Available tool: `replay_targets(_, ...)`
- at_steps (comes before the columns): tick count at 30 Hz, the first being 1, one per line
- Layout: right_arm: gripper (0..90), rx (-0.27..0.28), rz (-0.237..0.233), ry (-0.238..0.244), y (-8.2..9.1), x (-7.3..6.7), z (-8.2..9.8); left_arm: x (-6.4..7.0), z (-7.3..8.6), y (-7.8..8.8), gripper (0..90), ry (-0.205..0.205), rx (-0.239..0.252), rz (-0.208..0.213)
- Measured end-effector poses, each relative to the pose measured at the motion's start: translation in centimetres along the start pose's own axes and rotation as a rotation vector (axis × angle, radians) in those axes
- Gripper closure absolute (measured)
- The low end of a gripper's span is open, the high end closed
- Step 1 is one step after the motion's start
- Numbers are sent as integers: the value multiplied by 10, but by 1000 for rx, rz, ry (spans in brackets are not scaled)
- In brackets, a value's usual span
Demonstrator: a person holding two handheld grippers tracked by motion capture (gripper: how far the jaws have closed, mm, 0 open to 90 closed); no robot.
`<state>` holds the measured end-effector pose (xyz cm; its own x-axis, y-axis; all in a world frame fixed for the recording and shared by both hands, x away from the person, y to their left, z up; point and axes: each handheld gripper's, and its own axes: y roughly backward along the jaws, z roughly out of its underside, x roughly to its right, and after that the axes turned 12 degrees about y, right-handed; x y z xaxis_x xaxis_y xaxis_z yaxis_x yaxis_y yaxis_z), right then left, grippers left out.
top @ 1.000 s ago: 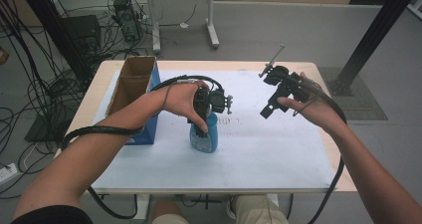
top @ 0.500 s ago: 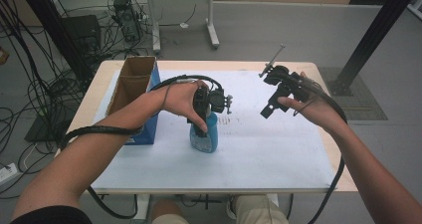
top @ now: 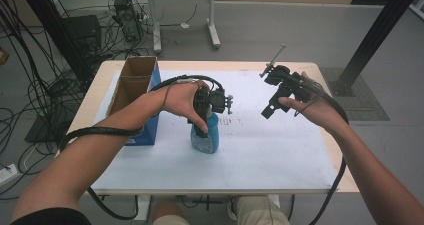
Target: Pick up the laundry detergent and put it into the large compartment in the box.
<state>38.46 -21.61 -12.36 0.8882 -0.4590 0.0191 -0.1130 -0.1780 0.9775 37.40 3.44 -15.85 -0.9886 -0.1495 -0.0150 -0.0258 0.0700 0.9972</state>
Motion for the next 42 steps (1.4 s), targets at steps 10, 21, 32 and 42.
replay_targets(10, 51, 1, 3, 9, 0, -2, -2, 0, 1, -1, 65, 1, -1, -1)
replay_targets(21, 51, -2, -4, 2, -1, 0, -2, 0, 2, -1, 67, 2, 1, 4)
replay_targets(32, 51, -1, -4, 0, -1, -1, -2, 0, 1, -1, 67, -3, -3, 5)
replay_targets(42, 51, -2, -8, 1, -3, 0, -3, 1, 2, -4, 76, -9, -5, -7)
